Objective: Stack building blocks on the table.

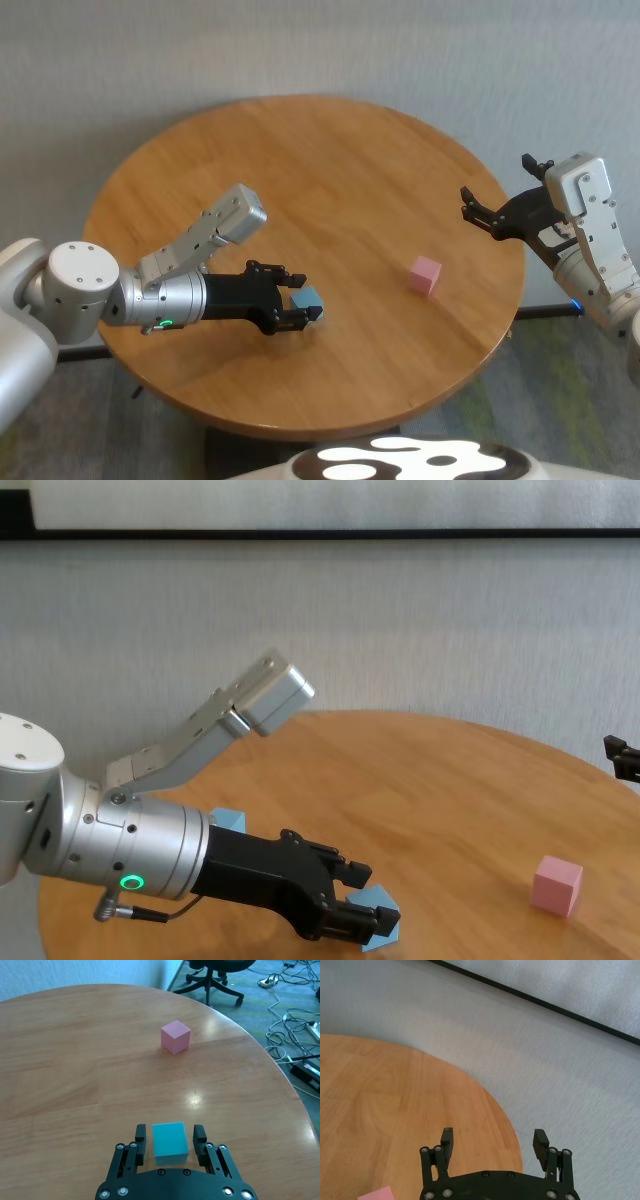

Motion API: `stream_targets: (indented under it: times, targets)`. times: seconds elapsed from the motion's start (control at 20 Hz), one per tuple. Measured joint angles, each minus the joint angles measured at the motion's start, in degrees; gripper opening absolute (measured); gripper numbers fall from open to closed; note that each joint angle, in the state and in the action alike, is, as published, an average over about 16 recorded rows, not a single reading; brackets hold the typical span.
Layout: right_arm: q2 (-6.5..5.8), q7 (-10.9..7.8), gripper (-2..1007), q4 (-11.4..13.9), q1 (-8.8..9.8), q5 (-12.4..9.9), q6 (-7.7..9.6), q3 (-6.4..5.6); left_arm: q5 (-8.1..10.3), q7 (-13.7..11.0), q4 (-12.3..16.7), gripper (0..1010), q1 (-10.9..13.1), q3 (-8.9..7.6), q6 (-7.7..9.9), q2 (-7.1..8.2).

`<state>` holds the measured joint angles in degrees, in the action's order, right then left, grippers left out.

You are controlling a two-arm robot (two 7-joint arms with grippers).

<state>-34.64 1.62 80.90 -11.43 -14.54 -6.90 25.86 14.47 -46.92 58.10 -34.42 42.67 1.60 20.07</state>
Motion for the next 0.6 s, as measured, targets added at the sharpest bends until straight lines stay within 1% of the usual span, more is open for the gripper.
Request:
stream_targets:
  times: [0.15, 0.3, 0.45, 0.6]
  targets:
    - [0.00, 0.00, 1005, 0.00, 0.00, 0.00, 0.00, 0.00, 0.53, 0.40, 0.30, 668, 0.30, -0.59, -0.43, 0.11]
    - [0.00, 0.00, 1005, 0.00, 0.00, 0.00, 0.00, 0.00, 1.28, 1.18, 0.82, 767, 0.84, -1.54, -0.98, 0.35]
    - [0.00, 0.00, 1005, 0.00, 0.00, 0.00, 0.00, 0.00, 2.29, 2.39, 1.67, 851, 1.68, -2.90, -1.60, 0.76]
    - [0.00, 0.00, 1005, 0.00, 0.00, 0.00, 0.00, 0.00, 3.51, 4.29, 2.94, 915, 2.91, -4.81, -2.43, 1.33]
